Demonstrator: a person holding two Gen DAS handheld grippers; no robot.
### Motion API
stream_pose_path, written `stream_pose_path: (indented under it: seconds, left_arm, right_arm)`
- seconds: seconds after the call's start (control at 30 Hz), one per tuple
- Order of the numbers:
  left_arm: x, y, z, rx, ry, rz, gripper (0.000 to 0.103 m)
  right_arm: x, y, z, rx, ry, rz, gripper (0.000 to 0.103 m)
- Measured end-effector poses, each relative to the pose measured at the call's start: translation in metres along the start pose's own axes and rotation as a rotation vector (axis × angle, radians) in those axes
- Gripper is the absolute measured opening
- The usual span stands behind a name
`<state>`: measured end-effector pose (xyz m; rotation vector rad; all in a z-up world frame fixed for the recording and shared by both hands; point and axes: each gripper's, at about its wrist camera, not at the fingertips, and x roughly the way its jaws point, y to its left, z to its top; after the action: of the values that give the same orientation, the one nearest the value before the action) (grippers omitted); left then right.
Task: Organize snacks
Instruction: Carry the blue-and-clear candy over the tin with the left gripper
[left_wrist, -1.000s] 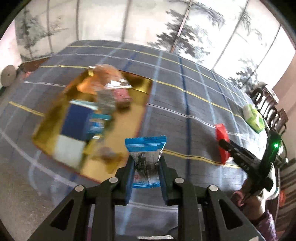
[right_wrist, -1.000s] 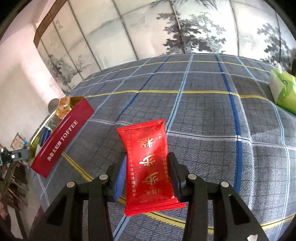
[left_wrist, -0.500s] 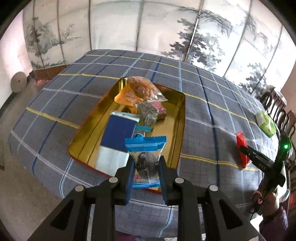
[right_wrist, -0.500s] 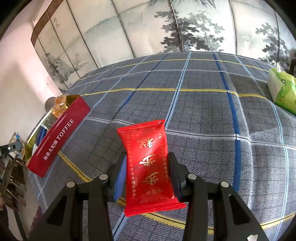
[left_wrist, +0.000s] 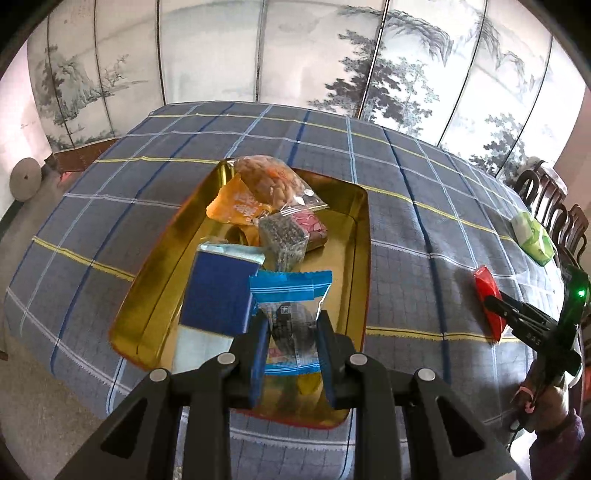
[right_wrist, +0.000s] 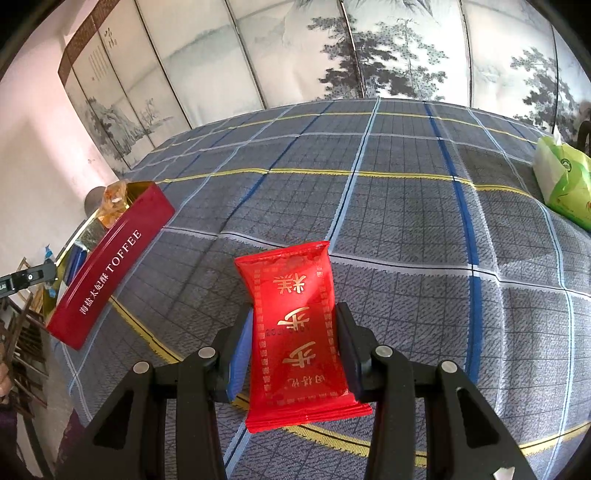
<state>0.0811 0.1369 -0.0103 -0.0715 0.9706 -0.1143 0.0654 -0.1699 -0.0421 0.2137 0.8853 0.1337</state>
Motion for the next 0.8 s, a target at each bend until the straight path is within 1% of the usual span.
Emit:
stream_pose_path:
  seconds: [0.5, 0.8]
  left_arm:
    - [0.025, -0.005, 0.006, 0.038, 0.030, -0.013, 0.025]
    - [0.031, -0.015, 0.004, 0.084, 0.017, 0.030, 0.025]
  right_arm:
    - [0.001, 0.001, 0.000, -0.001, 0.001, -0.002, 0.040]
    - [0.001, 0.002, 0.000, -0.002, 0.002, -0.003, 0.040]
